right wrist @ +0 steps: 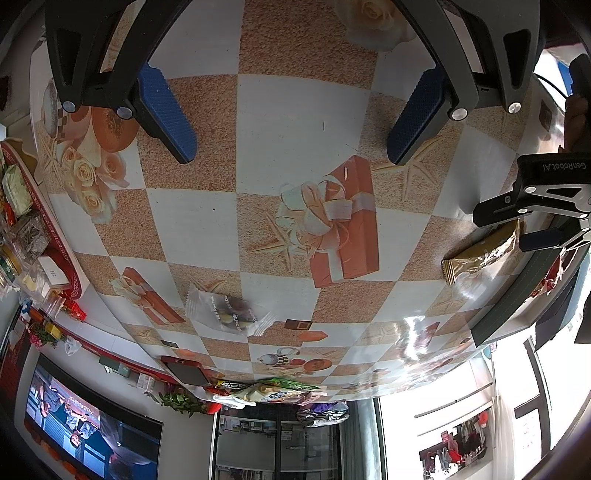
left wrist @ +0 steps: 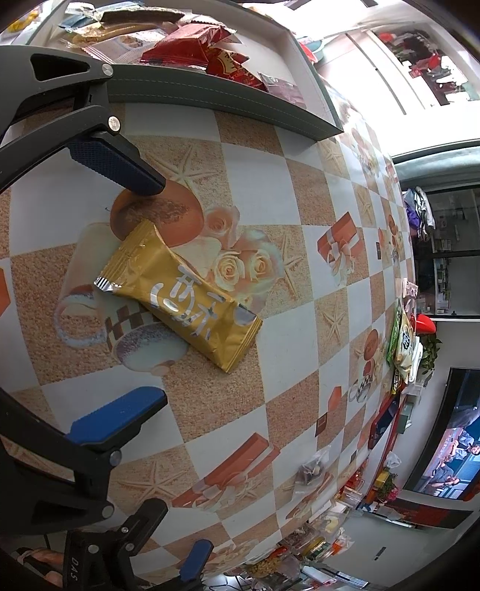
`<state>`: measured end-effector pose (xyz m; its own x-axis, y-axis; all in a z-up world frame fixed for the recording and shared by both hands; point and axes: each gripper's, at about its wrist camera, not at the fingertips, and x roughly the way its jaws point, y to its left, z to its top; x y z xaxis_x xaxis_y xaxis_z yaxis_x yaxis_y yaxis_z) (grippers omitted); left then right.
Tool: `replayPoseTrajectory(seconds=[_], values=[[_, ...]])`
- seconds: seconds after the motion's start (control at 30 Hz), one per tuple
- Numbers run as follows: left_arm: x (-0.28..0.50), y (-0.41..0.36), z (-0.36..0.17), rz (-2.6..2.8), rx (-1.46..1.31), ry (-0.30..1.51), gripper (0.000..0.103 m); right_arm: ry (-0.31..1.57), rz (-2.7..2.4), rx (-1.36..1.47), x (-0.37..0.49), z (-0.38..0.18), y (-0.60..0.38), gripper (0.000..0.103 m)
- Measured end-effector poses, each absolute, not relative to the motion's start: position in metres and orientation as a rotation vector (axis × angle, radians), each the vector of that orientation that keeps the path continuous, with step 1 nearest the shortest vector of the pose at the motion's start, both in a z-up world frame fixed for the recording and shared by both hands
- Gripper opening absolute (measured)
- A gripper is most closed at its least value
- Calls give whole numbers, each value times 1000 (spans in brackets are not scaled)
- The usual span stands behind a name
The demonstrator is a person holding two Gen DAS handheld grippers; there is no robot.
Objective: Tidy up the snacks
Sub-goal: 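Grasp gold packet with left tool while right tool grasps clear candy bag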
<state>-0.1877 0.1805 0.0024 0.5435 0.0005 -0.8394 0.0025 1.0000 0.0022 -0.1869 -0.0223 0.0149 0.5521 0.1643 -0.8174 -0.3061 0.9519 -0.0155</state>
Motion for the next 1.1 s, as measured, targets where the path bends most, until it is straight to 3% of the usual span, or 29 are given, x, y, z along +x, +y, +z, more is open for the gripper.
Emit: replayPoseTrajectory(seconds=[1.1], values=[[-159,188,2,45,-21,1030,103,950,278,-162,-186,15,-23,103]])
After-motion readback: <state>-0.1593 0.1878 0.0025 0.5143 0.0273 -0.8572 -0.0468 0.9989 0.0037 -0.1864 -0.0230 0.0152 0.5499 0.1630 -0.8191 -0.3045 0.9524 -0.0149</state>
